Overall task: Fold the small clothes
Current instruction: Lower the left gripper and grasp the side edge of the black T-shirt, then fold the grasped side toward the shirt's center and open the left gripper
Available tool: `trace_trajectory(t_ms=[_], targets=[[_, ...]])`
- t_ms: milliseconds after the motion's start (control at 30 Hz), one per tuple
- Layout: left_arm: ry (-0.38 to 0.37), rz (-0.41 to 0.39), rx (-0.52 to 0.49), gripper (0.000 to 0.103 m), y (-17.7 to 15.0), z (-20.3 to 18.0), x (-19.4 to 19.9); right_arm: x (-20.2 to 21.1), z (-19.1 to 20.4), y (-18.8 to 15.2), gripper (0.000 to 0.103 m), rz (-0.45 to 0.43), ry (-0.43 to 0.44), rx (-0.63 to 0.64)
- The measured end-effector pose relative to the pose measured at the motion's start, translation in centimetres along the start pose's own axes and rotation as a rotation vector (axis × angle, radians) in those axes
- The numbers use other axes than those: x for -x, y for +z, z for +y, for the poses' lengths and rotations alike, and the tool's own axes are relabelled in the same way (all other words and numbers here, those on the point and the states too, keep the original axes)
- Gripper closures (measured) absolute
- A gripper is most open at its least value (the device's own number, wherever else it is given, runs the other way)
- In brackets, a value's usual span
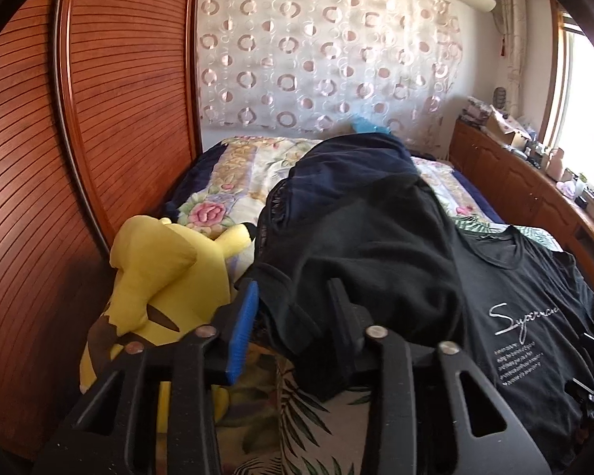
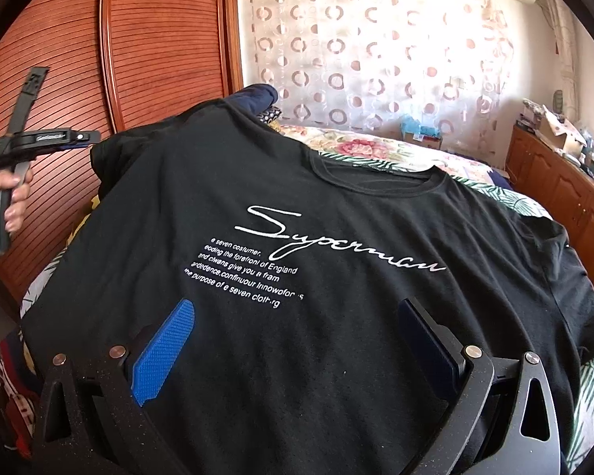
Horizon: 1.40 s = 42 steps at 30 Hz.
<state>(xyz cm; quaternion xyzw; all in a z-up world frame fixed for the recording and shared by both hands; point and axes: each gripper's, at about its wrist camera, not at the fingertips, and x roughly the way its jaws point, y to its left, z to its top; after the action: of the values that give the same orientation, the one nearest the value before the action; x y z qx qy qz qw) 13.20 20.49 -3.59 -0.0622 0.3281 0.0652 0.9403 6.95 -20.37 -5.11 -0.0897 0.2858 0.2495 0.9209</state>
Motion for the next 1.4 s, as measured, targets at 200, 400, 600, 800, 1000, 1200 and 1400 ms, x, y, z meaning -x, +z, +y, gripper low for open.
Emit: trace_trajectory(t_ms=[200, 400, 600, 800, 1000, 1200, 1400], targets=[[0.055, 0.045, -0.034, 0.088, 0.0, 0.2, -0.9, -0.8, 0.3, 0.4, 0.001, 0.001, 0.003, -0.012], [0.073, 0.051, -0.081, 0.098, 0.1, 0.1, -0.8, -1.2, 0.7, 0.5, 0.001, -0.012, 0.003, -0.019], [0.048, -0.045, -0.112, 0.098, 1.4, -1.4, 2.6, -1.5, 0.6, 0.5, 0.001, -0.020, 0.004, -0.030], [-0.051, -0.152, -0.173, 0.099, 4.2, -5.9, 6.8, -1.5, 0.5, 0.4, 0.001, -0.020, 0.009, -0.034], [-0.205, -0.154, -0.266, 0.099, 6.6, -13.0, 7.2, -1.5, 0.1, 0.3, 0.001, -0.022, 0.015, -0.052], [-0.279, -0.114, -0.354, 0.087, 6.6, -18.0, 5.8, -1.4, -0.3, 0.2, 0.001, -0.022, 0.024, -0.074], [-0.252, -0.103, -0.337, 0.047, 5.1, -17.3, 5.6, -1.4, -0.7, 0.2, 0.001, -0.024, 0.036, -0.089]])
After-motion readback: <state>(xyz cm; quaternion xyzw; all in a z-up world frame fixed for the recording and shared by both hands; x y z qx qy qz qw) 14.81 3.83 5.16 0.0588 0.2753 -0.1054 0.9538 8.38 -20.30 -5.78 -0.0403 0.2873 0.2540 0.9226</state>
